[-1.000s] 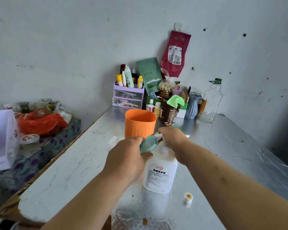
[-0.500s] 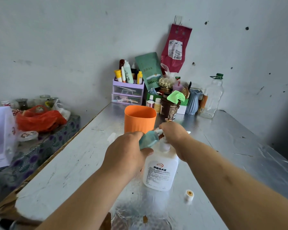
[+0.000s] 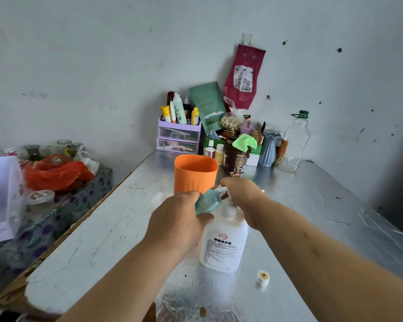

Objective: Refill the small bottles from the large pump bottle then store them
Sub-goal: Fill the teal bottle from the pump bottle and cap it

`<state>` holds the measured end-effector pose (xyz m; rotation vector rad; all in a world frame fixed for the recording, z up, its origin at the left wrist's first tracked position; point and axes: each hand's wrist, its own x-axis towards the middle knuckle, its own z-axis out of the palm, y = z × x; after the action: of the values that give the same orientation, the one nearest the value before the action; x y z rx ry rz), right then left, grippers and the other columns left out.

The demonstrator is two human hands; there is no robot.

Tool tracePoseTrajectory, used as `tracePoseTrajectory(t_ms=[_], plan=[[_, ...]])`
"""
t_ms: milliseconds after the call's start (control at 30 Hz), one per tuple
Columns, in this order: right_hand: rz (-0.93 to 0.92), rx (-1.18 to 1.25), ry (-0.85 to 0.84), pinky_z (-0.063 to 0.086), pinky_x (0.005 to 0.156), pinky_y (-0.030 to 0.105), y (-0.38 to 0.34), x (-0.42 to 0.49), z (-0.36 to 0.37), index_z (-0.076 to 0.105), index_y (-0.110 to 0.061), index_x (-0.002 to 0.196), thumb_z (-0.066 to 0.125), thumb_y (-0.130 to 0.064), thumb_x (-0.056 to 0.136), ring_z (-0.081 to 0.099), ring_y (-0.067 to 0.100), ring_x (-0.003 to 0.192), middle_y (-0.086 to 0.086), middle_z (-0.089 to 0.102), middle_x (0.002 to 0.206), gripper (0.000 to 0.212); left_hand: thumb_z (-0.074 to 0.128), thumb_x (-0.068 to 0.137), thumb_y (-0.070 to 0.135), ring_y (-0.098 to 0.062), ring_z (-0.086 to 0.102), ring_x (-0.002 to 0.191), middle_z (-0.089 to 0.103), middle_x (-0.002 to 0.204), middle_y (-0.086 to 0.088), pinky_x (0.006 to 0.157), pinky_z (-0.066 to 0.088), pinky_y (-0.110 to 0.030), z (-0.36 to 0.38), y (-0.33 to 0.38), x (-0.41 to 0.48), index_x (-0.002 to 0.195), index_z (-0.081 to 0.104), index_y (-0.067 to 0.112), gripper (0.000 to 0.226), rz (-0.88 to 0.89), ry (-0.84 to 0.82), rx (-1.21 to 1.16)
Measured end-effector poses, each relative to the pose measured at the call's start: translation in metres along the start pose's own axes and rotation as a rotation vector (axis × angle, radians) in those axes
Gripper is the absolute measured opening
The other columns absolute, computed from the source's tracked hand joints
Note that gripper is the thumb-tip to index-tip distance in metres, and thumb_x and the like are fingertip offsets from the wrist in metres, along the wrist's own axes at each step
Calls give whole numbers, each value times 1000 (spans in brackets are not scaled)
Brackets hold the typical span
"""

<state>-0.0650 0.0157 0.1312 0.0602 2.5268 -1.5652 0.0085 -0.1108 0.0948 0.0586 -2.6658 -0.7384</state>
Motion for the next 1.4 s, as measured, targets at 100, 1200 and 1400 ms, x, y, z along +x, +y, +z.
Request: tracePoseTrajectory(t_ms=[100, 1200, 1400], plan=[[-7, -7, 8, 24, 56, 28, -1, 2, 0, 48, -14, 73, 43, -17, 91, 31, 17, 59, 4, 36, 63, 19, 66, 86, 46, -19, 60, 92, 65, 107, 5, 73, 48, -31, -1, 0, 1, 108, 59, 29, 29, 4, 4, 5], [-64, -119, -5, 26, 52, 27, -2, 11, 2, 55, -9, 91, 33, -3, 92, 31, 15, 59, 6, 37, 68, 23, 67, 86, 47, -15, 57, 87, 65, 106, 8, 70, 44, -29, -1, -3, 3, 109, 59, 30, 30, 12, 17, -11], [-69, -70, 0, 28, 56, 29, 3, 15, 4, 57, -10, 88, 35, -9, 93, 35, 17, 63, 11, 44, 80, 22, 68, 85, 47, -16, 59, 87, 65, 104, 7, 69, 45, -30, 2, -5, 3, 110, 60, 30, 31, 13, 10, -23]])
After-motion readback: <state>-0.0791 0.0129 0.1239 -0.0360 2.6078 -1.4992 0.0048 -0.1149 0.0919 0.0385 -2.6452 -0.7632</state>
